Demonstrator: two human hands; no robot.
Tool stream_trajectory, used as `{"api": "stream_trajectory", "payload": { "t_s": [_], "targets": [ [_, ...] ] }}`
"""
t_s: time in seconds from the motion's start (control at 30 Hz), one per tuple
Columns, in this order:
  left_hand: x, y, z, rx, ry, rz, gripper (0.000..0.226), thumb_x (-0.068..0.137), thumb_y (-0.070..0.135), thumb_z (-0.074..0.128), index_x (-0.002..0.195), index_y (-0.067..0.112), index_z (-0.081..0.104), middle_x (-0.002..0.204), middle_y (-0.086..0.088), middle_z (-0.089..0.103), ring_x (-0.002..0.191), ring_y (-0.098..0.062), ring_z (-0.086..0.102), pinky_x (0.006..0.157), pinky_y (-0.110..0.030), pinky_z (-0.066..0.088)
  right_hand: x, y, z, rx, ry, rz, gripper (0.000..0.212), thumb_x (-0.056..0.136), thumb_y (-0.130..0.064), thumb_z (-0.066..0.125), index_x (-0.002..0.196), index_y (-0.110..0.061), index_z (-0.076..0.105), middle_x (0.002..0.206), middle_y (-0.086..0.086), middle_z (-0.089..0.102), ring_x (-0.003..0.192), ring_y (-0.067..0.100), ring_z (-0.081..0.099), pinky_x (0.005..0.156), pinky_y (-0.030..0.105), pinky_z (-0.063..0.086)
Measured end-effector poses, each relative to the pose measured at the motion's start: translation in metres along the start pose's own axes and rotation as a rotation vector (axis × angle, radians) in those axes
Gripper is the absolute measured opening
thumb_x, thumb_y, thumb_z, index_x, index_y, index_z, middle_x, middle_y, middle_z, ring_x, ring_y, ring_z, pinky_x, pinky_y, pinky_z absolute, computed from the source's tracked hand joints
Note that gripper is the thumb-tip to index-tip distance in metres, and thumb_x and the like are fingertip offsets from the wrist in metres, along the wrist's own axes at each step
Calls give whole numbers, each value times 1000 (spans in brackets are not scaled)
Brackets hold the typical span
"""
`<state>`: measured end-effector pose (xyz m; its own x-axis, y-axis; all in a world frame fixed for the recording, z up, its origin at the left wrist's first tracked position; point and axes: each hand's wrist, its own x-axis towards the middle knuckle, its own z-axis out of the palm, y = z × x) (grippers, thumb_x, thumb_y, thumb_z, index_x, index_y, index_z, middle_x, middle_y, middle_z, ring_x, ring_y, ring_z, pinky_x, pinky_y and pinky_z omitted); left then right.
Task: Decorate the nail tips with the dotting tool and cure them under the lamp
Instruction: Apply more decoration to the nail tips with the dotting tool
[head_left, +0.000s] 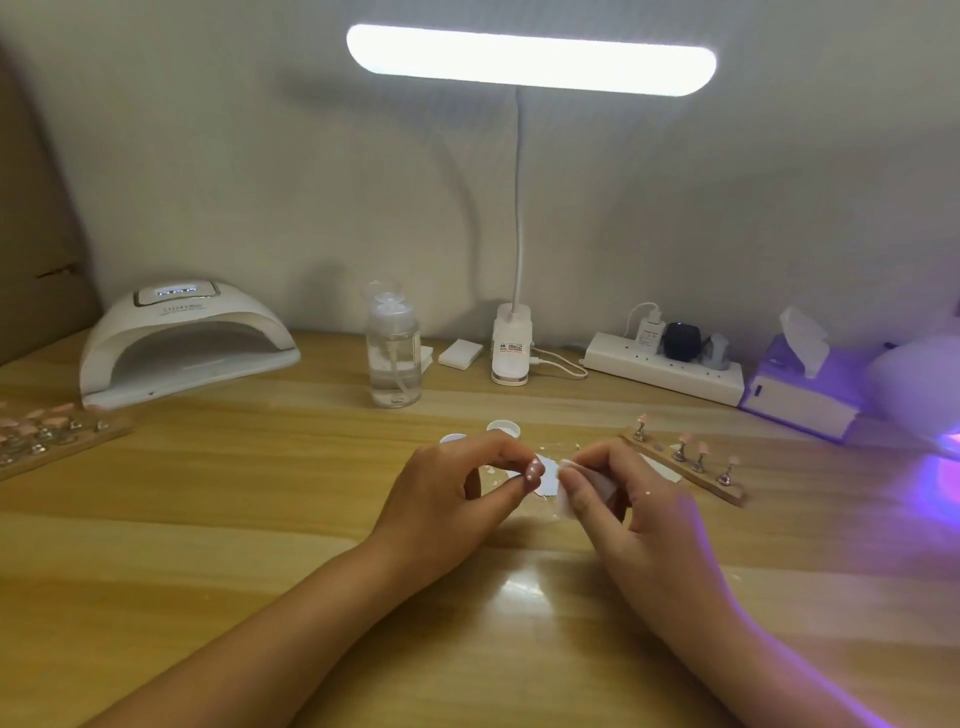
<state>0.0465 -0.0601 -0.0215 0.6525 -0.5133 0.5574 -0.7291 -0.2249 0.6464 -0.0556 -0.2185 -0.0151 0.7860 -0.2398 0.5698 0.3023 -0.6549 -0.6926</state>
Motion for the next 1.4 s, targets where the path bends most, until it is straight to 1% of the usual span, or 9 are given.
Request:
{"api": "stream_trajectory", "payload": {
  "t_s": [0.07, 0.17, 0.27, 0.33, 0.43, 0.53, 0.93, 1.07, 1.4],
  "targets": [
    [1, 0, 0, -5, -4, 8, 4, 88, 27, 74, 89, 31, 75, 78, 27, 69, 41, -8, 37, 52, -9, 28, 0, 1, 1, -38, -26, -25, 14, 93, -19, 68, 81, -23, 63, 64, -4, 54, 62, 9, 47, 56, 16, 34],
    [1, 1, -1, -6, -12, 43, 6, 89, 28, 72, 92, 31, 76, 85, 19, 73, 43, -8, 37, 52, -8, 29, 0, 0, 2, -103, -62, -79, 14, 92, -30, 61, 80, -24, 64, 66, -12, 51, 69, 12, 49, 61, 19, 34],
    [1, 1, -1, 5, -5, 65, 7, 89, 28, 72, 94, 30, 76, 86, 20, 73, 44, -8, 38, 53, -9, 29, 1, -1, 2, -137, -63, -107, 14, 91, -31, 59, 81, -23, 65, 66, -19, 48, 72, 11, 50, 62, 25, 37],
    [1, 1, 0, 10, 8, 74, 8, 88, 26, 73, 94, 30, 77, 80, 25, 70, 44, -7, 38, 53, -9, 28, 1, -1, 2, -150, -57, -118, 14, 91, -31, 60, 82, -22, 67, 66, -22, 48, 73, 10, 50, 63, 26, 38],
    [0, 4, 1, 51, 24, 110, 11, 87, 22, 73, 96, 28, 77, 64, 41, 55, 42, -3, 37, 51, -5, 25, 1, -1, 2, -179, -54, -139, 13, 90, -30, 61, 84, -21, 68, 68, -27, 48, 73, 7, 48, 63, 25, 37],
    [-1, 6, 0, 83, 29, 143, 15, 84, 20, 72, 97, 28, 77, 62, 46, 49, 41, 0, 37, 50, -4, 25, 1, -1, 3, -188, -54, -144, 13, 91, -30, 61, 83, -21, 67, 72, -31, 50, 73, 4, 47, 63, 24, 35],
    [-1, 8, 0, 131, 24, 178, 15, 83, 19, 71, 94, 27, 76, 64, 49, 46, 41, 3, 38, 50, -4, 24, 2, 0, 4, -186, -37, -140, 18, 90, -31, 60, 80, -18, 66, 66, -23, 45, 70, 10, 47, 61, 31, 40],
    [-1, 7, -1, 142, 22, 190, 17, 83, 16, 73, 94, 29, 76, 65, 49, 47, 42, 3, 39, 50, -4, 25, 1, 0, 2, -190, -43, -130, 18, 91, -31, 61, 80, -19, 67, 67, -21, 48, 71, 12, 50, 61, 33, 41],
    [0, 8, 0, 158, 29, 195, 13, 84, 21, 71, 92, 30, 76, 67, 49, 47, 42, 3, 38, 51, -4, 23, 1, 1, 3, -187, -51, -102, 19, 91, -33, 60, 80, -19, 67, 66, -17, 50, 71, 14, 50, 61, 35, 42]
  ]
}}
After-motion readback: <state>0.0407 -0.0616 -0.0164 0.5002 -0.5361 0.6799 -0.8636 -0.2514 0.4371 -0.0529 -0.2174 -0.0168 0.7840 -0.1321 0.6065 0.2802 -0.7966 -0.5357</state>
